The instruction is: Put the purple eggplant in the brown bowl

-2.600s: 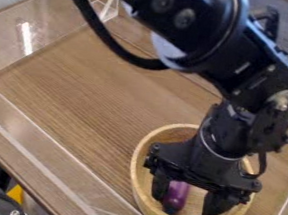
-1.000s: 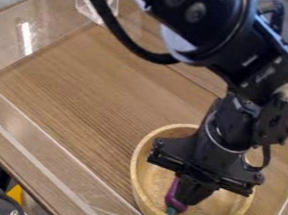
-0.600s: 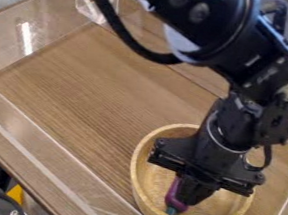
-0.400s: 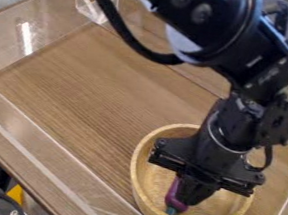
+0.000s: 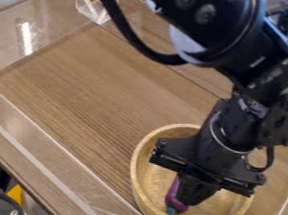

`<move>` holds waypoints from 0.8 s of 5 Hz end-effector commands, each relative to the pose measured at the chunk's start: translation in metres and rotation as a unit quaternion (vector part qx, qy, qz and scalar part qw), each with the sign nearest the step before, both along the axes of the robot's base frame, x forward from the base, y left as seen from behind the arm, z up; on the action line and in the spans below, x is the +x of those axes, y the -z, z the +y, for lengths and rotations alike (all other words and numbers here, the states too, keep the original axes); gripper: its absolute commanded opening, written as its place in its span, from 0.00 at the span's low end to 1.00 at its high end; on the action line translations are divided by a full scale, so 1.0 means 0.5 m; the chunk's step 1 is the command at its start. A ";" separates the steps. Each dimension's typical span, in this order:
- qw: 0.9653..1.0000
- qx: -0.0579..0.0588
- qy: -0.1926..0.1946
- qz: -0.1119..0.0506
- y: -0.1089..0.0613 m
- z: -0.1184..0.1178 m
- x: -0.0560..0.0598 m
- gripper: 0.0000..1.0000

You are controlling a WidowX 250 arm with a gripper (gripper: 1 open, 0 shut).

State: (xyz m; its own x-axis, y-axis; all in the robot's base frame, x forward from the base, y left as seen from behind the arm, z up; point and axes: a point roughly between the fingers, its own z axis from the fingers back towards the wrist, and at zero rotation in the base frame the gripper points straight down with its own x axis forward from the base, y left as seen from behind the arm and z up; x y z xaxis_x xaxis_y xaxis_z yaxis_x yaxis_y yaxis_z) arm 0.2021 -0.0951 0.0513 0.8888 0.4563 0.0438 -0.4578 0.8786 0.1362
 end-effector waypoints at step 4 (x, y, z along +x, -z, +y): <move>1.000 -0.003 0.001 -0.013 -0.007 -0.012 0.014 0.00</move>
